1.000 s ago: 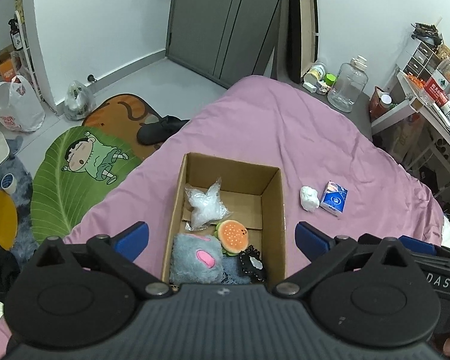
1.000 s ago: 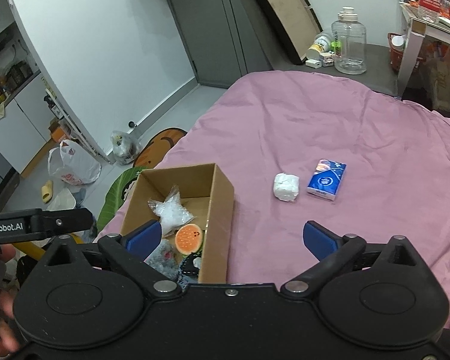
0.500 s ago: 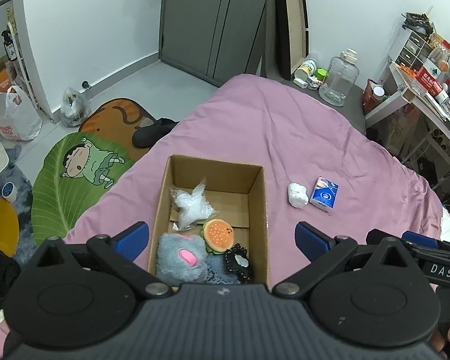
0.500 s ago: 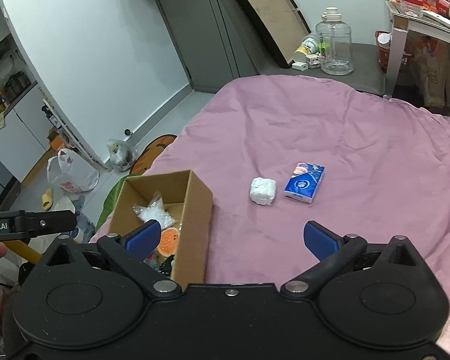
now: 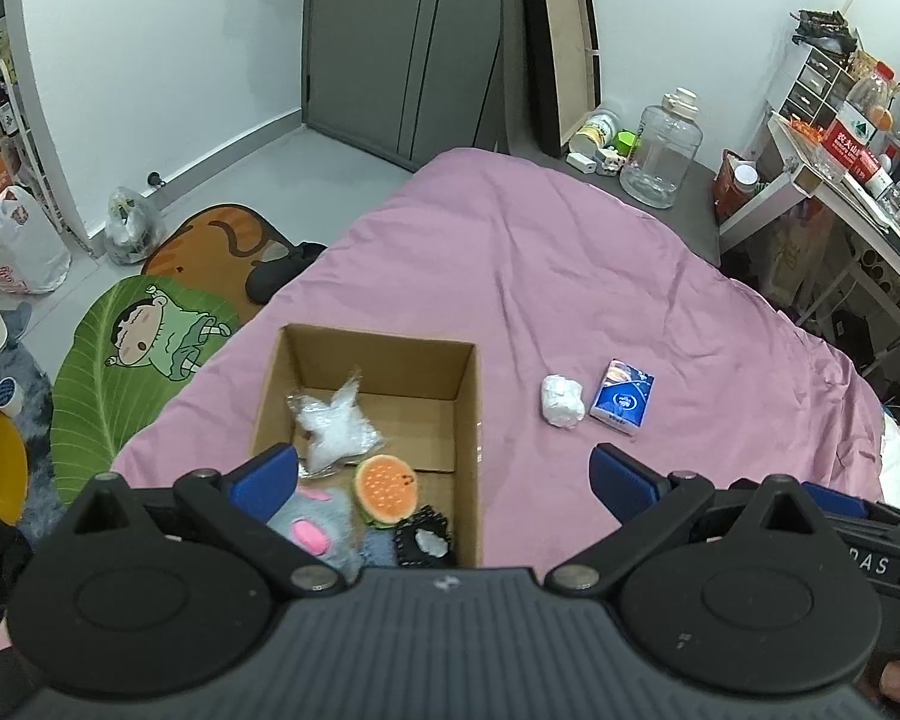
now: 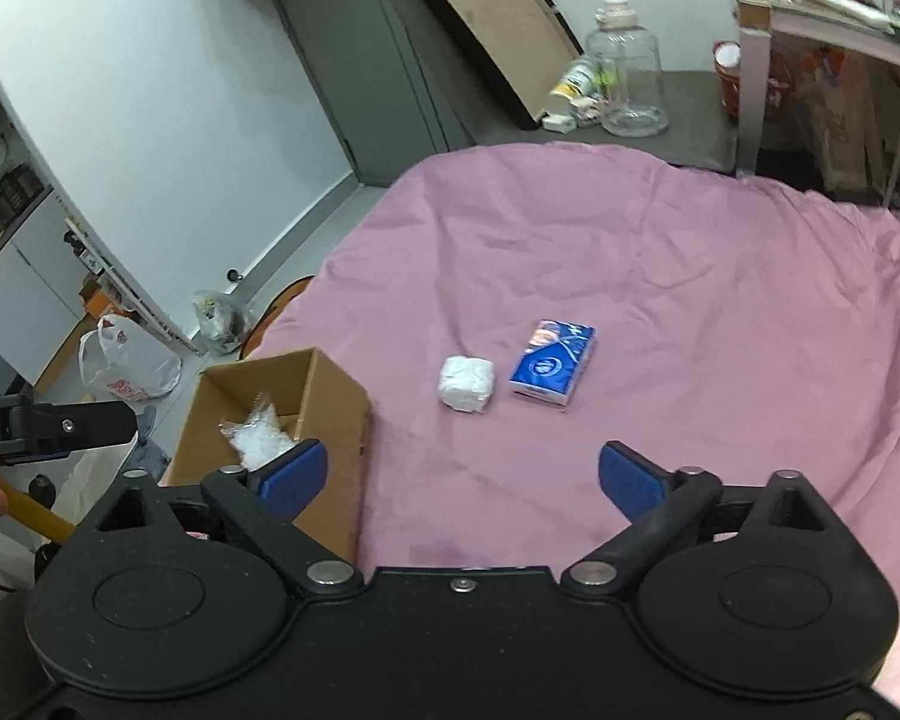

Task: Organize soft objects
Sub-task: 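Move left gripper to the white tissue ball while right gripper approaches the blue tissue pack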

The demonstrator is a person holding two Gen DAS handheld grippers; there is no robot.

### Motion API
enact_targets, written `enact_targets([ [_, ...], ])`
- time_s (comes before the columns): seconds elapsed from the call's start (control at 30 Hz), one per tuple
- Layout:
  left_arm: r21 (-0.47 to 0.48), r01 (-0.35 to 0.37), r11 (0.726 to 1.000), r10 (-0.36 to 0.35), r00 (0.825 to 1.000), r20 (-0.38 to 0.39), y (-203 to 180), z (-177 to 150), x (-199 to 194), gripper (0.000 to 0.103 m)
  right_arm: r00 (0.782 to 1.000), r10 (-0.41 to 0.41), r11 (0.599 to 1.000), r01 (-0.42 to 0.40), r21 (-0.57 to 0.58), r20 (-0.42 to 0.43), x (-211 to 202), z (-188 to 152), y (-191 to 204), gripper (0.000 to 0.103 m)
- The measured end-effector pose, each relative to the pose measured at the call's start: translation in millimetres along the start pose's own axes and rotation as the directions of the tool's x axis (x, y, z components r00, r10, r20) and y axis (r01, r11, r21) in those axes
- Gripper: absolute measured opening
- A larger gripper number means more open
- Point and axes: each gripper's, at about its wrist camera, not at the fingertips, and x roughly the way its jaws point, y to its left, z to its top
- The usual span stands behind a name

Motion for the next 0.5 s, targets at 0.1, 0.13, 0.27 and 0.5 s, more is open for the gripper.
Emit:
enact_targets([
  [0.1,0.002,-0.005,1.000,0.005,1.000,0.001,-9.7,3.5,6.4,0.102,1.000,0.002,1.000,-0.002,0.028,-0.011,5.6,2.9,-12.8,0.086],
  [0.13,0.002,-0.006,1.000,0.006,1.000,0.003,-12.6,4.7,8.3,0.102,1.000,0.004,0.999,-0.003,0.035,-0.013,7.7,4.3,-16.7,0.085],
  [0.27,0.000,-0.005,1.000,0.005,1.000,0.000,-24.7,10.5,17.7,0.102,1.000,0.013,0.999,-0.013,0.048,-0.019,15.1,9.4,-28.4,0.085],
  [0.5,0.009,-0.002,1.000,0.002,1.000,0.001,-49.7,19.5,39.2,0.100,0.999,0.024,0.997,-0.022,0.076,-0.033,28.5,23.4,-49.0,0.077],
])
